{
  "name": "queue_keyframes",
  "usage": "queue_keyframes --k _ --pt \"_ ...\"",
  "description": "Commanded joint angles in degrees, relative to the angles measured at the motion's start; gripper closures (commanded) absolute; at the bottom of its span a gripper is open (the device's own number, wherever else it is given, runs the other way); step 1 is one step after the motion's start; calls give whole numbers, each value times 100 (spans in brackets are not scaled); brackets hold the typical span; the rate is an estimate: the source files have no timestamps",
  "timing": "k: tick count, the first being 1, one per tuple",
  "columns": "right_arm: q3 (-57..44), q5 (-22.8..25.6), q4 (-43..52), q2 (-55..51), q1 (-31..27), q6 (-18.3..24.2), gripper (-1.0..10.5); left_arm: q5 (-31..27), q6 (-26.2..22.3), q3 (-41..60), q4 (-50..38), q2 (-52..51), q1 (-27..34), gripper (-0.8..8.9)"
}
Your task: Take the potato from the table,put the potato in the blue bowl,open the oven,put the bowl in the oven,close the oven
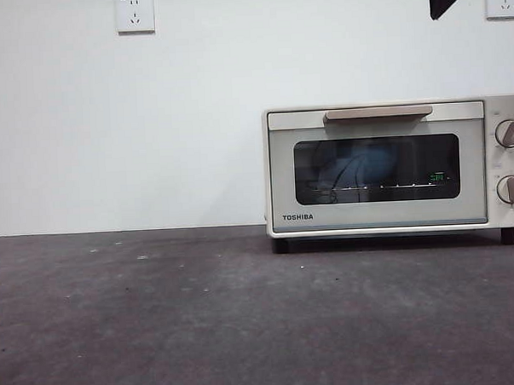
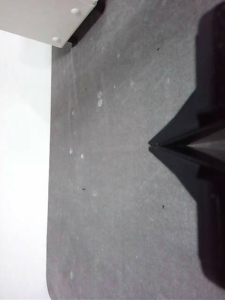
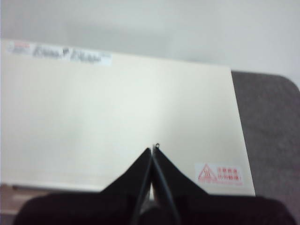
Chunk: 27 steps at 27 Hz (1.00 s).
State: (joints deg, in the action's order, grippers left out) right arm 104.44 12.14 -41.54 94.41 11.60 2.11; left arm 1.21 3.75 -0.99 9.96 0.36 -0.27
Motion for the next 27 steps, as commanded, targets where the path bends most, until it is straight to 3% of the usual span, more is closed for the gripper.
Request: queue_keyframes --k 1,13,19,23,27 --pt "-17 7 131 35 0 -59 946 28 59 55 -50 4 2 817" --pt "-35 -35 52 42 -149 -59 946 28 59 55 -50 68 2 817" --pt "-175 22 -122 -588 -146 -59 946 28 59 55 -48 79 2 817" --pt "-960 26 374 -1552 -144 -59 946 31 59 55 -48 94 2 817" --pt "-2500 26 1537 -2962 -146 -59 946 28 59 55 -48 111 2 817"
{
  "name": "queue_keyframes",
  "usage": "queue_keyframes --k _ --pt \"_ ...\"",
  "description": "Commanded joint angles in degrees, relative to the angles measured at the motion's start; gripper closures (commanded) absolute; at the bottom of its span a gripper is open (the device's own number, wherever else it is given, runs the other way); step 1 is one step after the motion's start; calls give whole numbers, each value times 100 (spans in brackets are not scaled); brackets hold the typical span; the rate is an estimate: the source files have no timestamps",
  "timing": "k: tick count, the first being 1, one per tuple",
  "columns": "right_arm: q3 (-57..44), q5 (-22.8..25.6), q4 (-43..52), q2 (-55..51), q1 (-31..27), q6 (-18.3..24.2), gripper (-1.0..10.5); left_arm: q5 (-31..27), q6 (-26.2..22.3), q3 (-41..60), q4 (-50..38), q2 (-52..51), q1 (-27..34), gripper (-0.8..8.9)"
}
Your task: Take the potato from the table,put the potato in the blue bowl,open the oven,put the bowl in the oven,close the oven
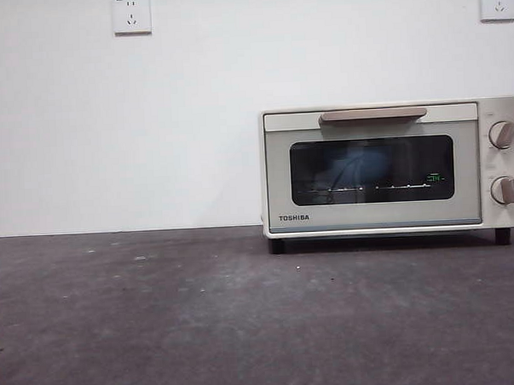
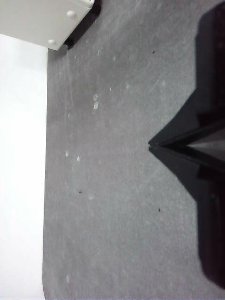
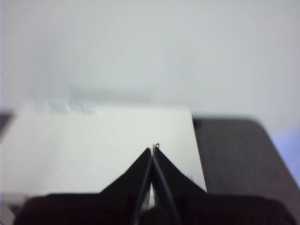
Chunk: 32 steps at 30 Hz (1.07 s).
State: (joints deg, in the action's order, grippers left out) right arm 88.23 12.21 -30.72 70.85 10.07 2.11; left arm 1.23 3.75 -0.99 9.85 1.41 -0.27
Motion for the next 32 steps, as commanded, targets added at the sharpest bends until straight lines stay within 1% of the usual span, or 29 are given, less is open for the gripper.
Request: queue_keyframes --k 1,5,6,7,9,10,13,15,17,19,21,24,25,26,28,30,32 --pt "-1303 20 713 -1010 7 -59 946 26 59 55 -37 11 2 817" --pt "-2828 90 1373 -2586 -4 -44 946 26 59 55 -37 17 2 817" --pt "-3235 114 1705 -2938 -31 24 946 26 59 55 -37 22 2 817" --pt "-3805 160 2240 -3407 -96 114 946 26 59 55 -37 28 2 817" --pt "-4730 168 3084 -4107 -238 79 946 26 59 55 -37 31 2 817" --pt "-5355 149 3606 -4586 -319 59 946 26 59 55 -37 37 2 817" --pt "-6782 155 4470 -5790 -507 61 946 26 59 55 -37 39 2 817" --pt "-7447 149 4719 -6360 -643 55 946 26 59 55 -37 39 2 817" --pt "-7987 -72 4664 -6828 -815 55 946 26 59 55 -37 39 2 817" --pt "-8306 -549 4413 -7049 -1051 92 946 26 59 55 -37 42 2 817" --pt "-8478 -809 4214 -7040 -1226 72 946 26 59 55 -39 48 2 817" --pt "-8738 -1320 3932 -7040 -1360 -98 946 26 59 55 -37 52 2 817" --pt "-8743 -1606 3615 -7042 -1384 -83 946 26 59 55 -37 66 2 817" --pt "-8743 -1762 3386 -7042 -1408 -39 946 26 59 55 -39 66 2 817" --pt "-8743 -1902 2975 -7042 -1471 -20 946 28 59 55 -42 74 2 817" --pt "-8743 -1871 2684 -7042 -1502 7 946 26 59 55 -35 101 2 817" --pt "-8743 -1635 2413 -7042 -1488 2 946 26 59 55 -37 133 2 817"
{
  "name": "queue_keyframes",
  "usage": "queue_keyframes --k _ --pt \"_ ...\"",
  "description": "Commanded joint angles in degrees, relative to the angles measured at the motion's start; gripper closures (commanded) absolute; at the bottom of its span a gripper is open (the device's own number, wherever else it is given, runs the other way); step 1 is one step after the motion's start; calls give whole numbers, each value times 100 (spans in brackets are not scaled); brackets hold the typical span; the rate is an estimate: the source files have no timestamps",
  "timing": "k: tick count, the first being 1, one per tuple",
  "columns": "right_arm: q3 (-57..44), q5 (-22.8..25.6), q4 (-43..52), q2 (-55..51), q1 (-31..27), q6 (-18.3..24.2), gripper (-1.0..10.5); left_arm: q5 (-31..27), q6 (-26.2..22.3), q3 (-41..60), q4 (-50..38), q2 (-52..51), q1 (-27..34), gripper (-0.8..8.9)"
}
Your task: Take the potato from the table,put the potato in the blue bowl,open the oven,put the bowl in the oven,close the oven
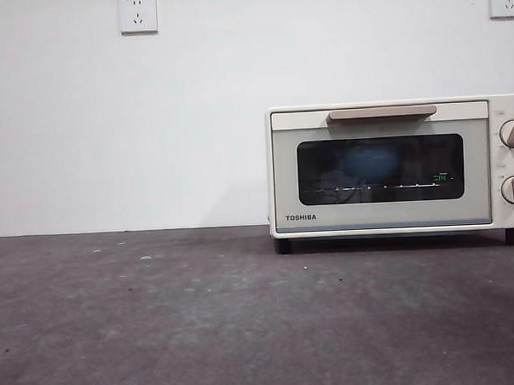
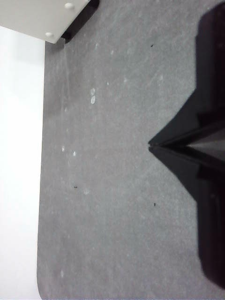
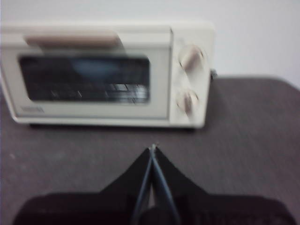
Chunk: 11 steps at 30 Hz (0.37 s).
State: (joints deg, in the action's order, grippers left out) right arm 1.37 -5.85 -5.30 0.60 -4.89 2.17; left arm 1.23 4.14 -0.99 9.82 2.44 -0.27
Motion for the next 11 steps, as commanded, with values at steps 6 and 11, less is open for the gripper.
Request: queue_keyframes --k 6,11 --pt "-57 741 -544 -15 118 -13 946 28 20 55 -33 37 2 817" --pt "-57 763 -529 -17 122 -24 946 26 20 55 -33 37 2 817"
